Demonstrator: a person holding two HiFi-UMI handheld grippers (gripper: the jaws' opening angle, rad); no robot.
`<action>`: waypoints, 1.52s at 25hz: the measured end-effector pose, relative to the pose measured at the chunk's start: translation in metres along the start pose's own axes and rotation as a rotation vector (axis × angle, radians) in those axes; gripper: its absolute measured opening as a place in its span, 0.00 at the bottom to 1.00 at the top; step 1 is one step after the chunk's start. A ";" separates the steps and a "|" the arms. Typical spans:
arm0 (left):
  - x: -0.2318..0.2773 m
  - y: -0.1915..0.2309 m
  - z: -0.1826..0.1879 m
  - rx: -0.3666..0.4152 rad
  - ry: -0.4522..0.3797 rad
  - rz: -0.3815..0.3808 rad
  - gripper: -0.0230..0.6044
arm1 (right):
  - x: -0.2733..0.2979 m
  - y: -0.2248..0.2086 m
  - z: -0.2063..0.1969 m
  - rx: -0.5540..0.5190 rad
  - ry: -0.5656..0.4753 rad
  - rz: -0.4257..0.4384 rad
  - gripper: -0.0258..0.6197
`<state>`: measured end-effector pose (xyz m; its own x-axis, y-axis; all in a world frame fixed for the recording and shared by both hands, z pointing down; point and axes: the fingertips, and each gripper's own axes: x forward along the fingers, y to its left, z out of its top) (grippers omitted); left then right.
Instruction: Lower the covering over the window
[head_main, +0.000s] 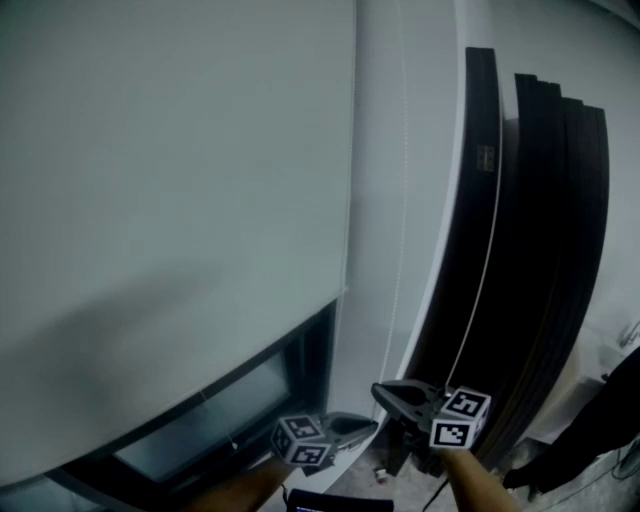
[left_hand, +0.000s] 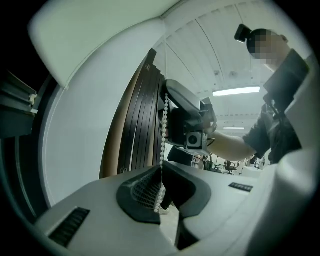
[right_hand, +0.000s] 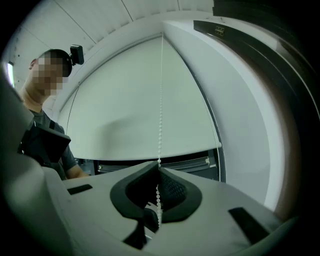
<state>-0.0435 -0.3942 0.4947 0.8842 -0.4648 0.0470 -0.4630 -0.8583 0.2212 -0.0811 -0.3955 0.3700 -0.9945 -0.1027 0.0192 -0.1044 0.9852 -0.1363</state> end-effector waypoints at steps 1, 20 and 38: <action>-0.001 0.002 -0.006 -0.004 -0.006 0.009 0.05 | 0.000 0.001 -0.005 0.005 -0.001 -0.001 0.02; -0.041 0.003 0.250 0.159 -0.348 0.055 0.16 | -0.001 -0.018 -0.017 -0.004 0.017 -0.031 0.02; -0.009 -0.005 0.306 0.193 -0.324 -0.021 0.06 | -0.005 -0.018 -0.018 0.016 -0.011 -0.034 0.02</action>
<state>-0.0685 -0.4522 0.1956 0.8424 -0.4647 -0.2728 -0.4755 -0.8792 0.0295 -0.0739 -0.4105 0.3905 -0.9904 -0.1374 0.0132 -0.1379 0.9788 -0.1517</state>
